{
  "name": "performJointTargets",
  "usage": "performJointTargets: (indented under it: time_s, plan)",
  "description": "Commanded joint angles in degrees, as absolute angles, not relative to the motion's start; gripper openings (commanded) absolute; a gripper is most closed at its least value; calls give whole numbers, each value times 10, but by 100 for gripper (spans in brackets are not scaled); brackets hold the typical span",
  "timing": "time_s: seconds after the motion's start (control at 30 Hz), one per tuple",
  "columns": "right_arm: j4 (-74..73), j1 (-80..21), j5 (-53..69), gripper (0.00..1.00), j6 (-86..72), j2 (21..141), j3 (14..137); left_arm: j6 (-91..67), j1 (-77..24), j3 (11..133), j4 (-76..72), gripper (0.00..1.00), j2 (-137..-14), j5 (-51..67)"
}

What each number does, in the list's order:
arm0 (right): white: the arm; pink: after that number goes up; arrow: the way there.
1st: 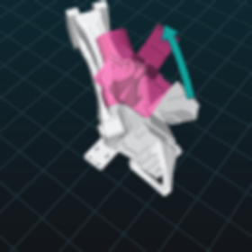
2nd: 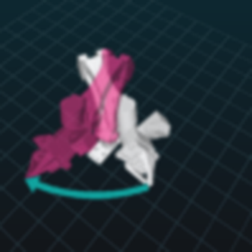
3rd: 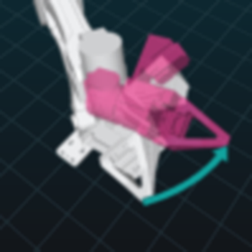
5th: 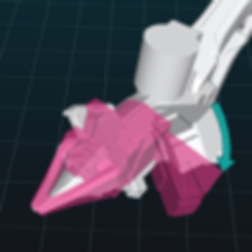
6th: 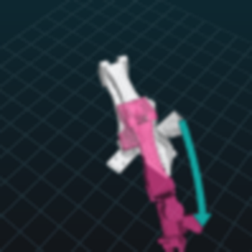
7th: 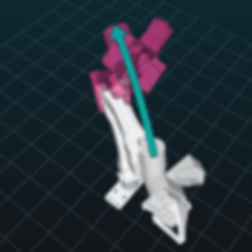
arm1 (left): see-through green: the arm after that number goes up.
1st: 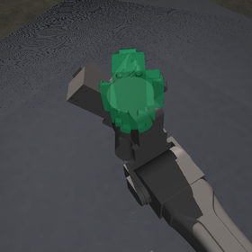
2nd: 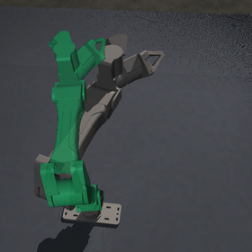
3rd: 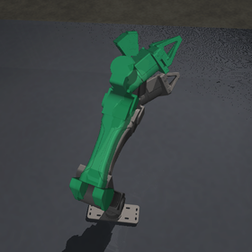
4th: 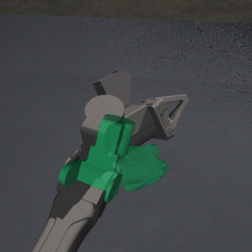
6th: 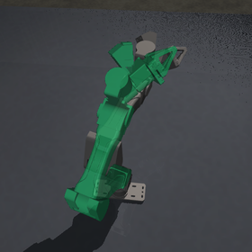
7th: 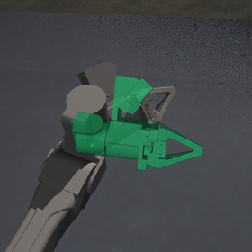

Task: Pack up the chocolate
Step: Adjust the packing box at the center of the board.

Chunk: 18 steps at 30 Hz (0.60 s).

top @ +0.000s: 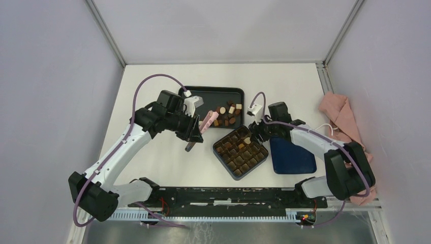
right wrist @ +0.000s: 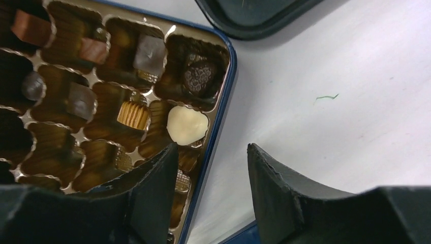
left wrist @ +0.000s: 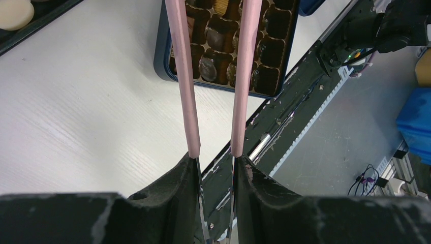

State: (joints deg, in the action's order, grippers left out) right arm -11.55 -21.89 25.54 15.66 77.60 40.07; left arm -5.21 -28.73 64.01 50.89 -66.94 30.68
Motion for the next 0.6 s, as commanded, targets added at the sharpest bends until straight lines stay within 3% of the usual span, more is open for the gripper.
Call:
performJointTargets:
  time_s: [0.0, 0.07, 0.2, 0.3, 0.4, 0.57]
  plan:
    - [-136, -225, 236, 57, 169, 815, 439, -51, -290, 650, 503, 2, -657, 330]
    - [-131, -228, 232, 50, 161, 826, 443, -53, -289, 646, 502, 2, -654, 331]
    - [-121, -244, 213, 20, 141, 827, 441, -52, -290, 643, 499, 2, -652, 333]
    - [-109, -259, 186, 7, 136, 803, 431, -52, -289, 642, 500, 2, -650, 333]
    - [-101, -268, 165, 0, 134, 776, 424, -51, -289, 643, 499, 2, -651, 334]
    - [-93, -273, 138, 0, 135, 730, 435, -50, -289, 650, 500, 2, -656, 335]
